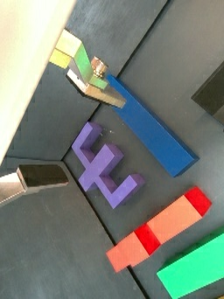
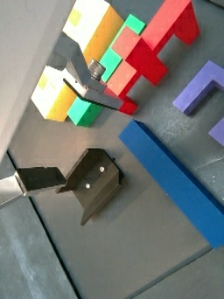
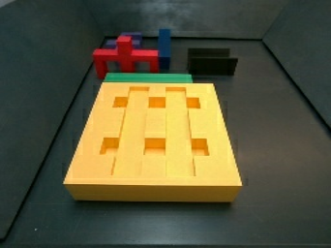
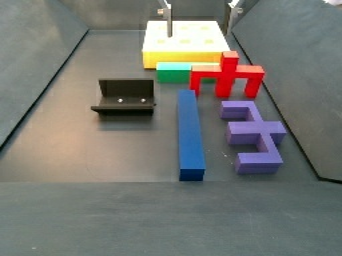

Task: Pick up the green object. Move up. Move to above the board. Insert the green object.
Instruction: Pick up the green object.

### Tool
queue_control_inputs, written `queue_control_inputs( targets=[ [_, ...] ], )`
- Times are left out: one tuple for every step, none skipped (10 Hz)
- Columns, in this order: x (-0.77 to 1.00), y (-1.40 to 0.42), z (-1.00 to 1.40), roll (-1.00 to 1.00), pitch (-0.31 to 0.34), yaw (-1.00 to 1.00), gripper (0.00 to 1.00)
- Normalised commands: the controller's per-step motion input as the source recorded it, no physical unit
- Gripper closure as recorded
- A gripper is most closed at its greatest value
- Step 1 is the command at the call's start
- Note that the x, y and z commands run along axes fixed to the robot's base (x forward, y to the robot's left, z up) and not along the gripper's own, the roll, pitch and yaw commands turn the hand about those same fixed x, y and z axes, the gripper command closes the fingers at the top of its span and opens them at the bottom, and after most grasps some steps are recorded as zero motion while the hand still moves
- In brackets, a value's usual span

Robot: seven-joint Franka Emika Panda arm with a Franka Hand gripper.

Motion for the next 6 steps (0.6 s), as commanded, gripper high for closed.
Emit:
queue_control_inputs(
  targets=[
    [0.00,0.00,-0.02,0.00,0.000,0.00,0.00],
    [0.00,-0.01,-0.01,0.00,-0.019,0.00,0.00],
    [0.00,-0.27,-0.10,-0.07,-0.089,-0.18,0.00],
    [0.00,-0.54,-0.02,-0.12,-0.163,-0.40,0.00],
    [0.03,-0.65,0.00,-0.14,-0.124,-0.40,0.00],
    [0.02,-0.67,0.00,-0.09,-0.074,-0.47,0.00]
  ],
)
